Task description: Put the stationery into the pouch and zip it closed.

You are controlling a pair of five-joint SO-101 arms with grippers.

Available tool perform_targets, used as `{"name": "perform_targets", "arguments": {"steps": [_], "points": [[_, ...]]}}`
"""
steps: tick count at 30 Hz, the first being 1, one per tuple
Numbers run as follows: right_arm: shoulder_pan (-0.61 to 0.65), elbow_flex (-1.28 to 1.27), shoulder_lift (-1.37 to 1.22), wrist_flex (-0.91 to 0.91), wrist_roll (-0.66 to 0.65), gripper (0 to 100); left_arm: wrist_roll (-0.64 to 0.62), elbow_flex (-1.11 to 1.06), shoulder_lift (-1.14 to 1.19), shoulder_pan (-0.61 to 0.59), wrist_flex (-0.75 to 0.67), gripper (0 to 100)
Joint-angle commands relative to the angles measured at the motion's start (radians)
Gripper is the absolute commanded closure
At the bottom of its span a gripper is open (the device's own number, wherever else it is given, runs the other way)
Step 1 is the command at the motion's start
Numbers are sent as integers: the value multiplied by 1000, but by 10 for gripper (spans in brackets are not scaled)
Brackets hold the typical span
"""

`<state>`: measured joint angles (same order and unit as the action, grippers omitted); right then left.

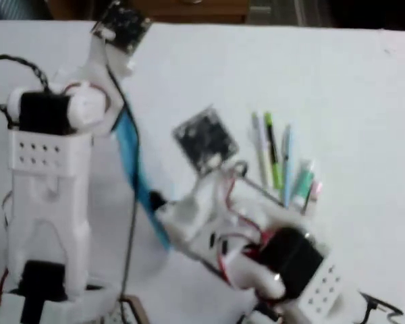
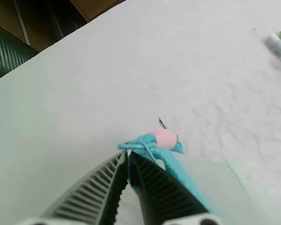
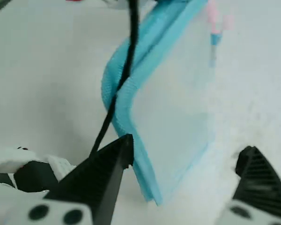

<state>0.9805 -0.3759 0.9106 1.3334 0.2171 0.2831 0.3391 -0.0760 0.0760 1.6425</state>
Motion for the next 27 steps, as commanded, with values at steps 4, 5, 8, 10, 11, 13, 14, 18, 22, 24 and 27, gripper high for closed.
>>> {"name": "perform_targets", "arguments": {"steps": [4,5,8,10,11,13,14,18,22,24,27], "points": [[24,-218,33,-348,-9,645,-8,-46,77,25,51,978],[24,-227,36,-375,-9,645,-8,-44,77,25,51,978],[16,-149,73,-317,11,645,-8,-46,81,19,49,978],[24,-80,102,-231,5,645,-8,-46,82,8,49,978],[36,-46,113,-193,11,645,-8,-48,82,8,49,978],[82,-3,124,-140,12,645,-8,-48,82,8,49,978],[102,11,130,-124,21,645,-8,-48,82,12,49,978],[136,-9,111,-127,77,645,-8,-43,82,15,38,978],[125,-126,65,-237,75,645,-8,-46,82,15,35,978],[148,-129,62,-277,75,646,-8,-46,82,15,37,978],[160,-89,50,-283,78,646,-8,-49,82,13,44,978]]}}
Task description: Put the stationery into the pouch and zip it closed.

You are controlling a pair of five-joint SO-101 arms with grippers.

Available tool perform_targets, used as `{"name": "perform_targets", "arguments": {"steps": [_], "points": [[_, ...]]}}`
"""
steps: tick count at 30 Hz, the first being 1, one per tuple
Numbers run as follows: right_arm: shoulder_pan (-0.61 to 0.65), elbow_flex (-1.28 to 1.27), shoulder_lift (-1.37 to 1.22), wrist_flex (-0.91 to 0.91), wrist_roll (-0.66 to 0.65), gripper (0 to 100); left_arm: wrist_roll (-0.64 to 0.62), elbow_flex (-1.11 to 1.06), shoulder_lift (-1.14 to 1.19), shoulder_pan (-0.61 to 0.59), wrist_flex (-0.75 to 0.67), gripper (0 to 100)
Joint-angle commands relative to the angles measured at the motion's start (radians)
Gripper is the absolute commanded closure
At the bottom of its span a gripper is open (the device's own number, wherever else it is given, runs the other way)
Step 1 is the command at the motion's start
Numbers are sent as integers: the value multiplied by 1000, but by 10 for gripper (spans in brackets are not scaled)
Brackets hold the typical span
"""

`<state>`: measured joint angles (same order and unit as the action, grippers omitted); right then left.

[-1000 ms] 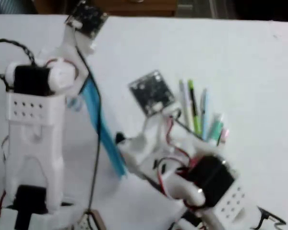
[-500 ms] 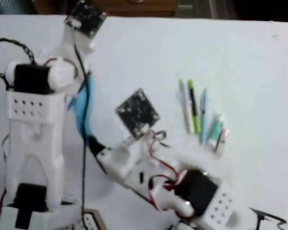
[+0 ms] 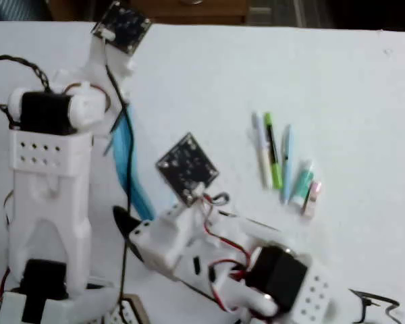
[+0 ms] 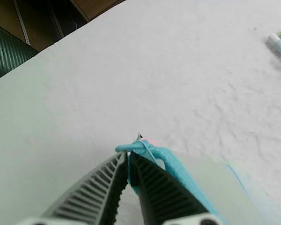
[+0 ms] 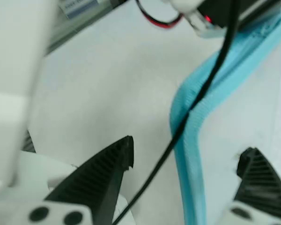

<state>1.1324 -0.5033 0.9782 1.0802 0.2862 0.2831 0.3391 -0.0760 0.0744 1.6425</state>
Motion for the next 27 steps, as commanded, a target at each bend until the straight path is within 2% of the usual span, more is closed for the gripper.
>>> {"name": "perform_targets", "arguments": {"steps": [1,7,9,13,15,17,20,27], "points": [[-2,38,-22,-38,8,646,-8,-49,82,15,44,978],[-134,38,-110,-140,-31,673,-8,-41,76,18,60,978],[-196,40,-134,-160,-40,753,-3,-41,74,24,75,978],[-292,52,-145,-163,-44,995,-2,-44,74,21,94,978],[-317,55,-142,-157,-44,952,-2,-44,74,21,98,978],[-337,63,-134,-137,-44,985,-2,-41,73,22,114,978],[-341,74,-105,-74,-48,982,-2,-48,24,21,143,978],[-341,71,-13,50,-215,981,-3,-49,-223,-113,144,978]]}}
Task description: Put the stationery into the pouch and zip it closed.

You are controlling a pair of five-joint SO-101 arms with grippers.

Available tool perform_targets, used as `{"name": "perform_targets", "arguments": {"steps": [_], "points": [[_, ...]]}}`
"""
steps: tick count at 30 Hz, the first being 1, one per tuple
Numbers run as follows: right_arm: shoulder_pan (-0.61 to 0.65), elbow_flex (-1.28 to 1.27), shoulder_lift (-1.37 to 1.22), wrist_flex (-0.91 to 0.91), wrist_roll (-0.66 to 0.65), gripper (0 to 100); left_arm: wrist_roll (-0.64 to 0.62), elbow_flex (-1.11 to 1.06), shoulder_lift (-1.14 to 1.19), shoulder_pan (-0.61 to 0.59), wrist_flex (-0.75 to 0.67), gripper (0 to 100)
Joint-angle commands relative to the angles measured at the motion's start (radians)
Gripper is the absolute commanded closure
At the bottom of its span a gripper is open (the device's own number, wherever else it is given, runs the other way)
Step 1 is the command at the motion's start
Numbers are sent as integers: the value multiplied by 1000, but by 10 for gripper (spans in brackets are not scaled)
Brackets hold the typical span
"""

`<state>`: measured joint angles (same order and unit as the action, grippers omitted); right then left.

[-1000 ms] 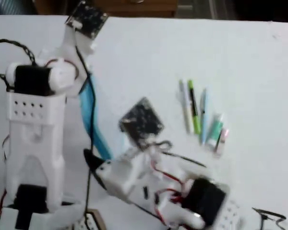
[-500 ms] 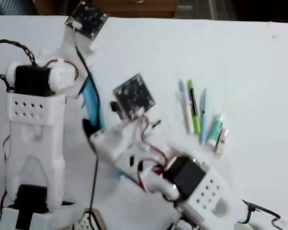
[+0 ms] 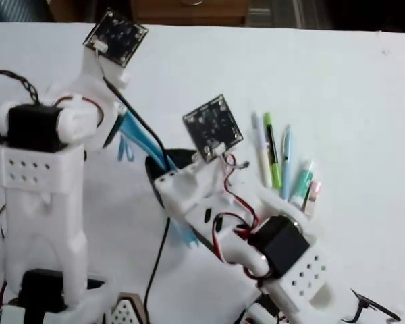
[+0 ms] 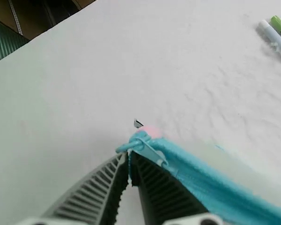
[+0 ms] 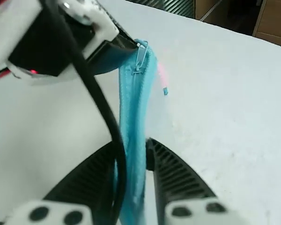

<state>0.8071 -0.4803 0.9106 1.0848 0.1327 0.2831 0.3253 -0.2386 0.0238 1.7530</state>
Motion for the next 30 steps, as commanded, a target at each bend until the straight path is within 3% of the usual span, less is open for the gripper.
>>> {"name": "perform_targets", "arguments": {"steps": [1,11,21,30], "points": [[-13,48,67,67,-87,981,-5,-34,-93,-99,32,978],[-16,48,127,101,-175,981,-2,-35,-262,-464,32,978],[-8,86,151,96,-164,981,-2,-61,-262,-616,32,978],[10,94,105,-96,-31,981,0,-534,-269,-628,-75,977]]}}
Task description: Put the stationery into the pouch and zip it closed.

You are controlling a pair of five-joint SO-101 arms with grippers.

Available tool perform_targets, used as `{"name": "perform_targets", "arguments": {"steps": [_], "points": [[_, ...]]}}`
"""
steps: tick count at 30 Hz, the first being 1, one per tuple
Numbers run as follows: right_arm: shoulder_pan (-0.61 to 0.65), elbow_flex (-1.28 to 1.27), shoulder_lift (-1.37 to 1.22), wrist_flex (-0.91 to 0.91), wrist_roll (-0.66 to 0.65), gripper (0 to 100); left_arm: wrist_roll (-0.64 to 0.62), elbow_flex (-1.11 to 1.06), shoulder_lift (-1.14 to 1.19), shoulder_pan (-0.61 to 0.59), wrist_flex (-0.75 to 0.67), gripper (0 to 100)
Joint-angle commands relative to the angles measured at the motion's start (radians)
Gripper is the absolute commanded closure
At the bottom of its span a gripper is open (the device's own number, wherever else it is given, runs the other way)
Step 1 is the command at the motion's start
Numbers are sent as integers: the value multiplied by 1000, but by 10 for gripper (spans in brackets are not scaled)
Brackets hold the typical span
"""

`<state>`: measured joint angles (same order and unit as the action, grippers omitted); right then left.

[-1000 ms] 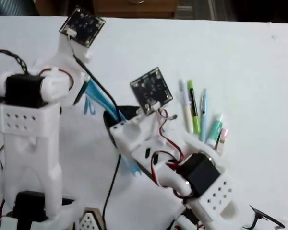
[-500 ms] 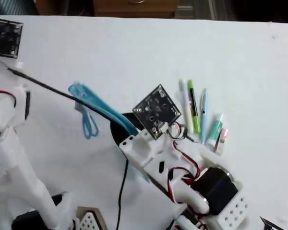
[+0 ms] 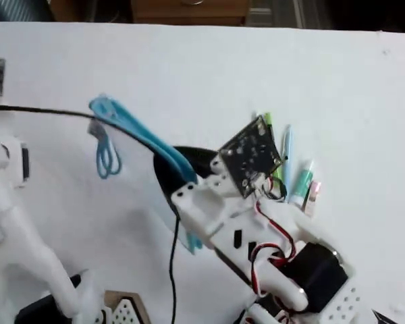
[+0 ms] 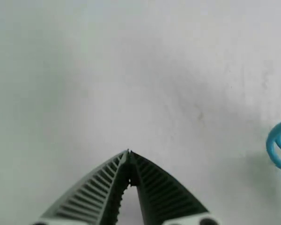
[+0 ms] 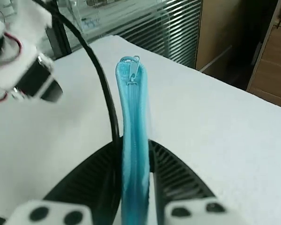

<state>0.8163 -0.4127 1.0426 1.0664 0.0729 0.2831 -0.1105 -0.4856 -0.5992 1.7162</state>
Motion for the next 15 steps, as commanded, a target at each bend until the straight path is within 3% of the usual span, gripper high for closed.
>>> {"name": "perform_targets", "arguments": {"steps": [1,5,12,15], "points": [[-1,20,-50,-107,26,981,0,-115,-22,-8,-43,977],[-50,64,-157,-171,95,981,2,-104,-22,-61,-46,977],[206,411,-337,-19,486,981,28,-54,-18,-202,-103,977],[191,471,-401,15,594,981,29,-54,-19,-232,-109,977]]}}
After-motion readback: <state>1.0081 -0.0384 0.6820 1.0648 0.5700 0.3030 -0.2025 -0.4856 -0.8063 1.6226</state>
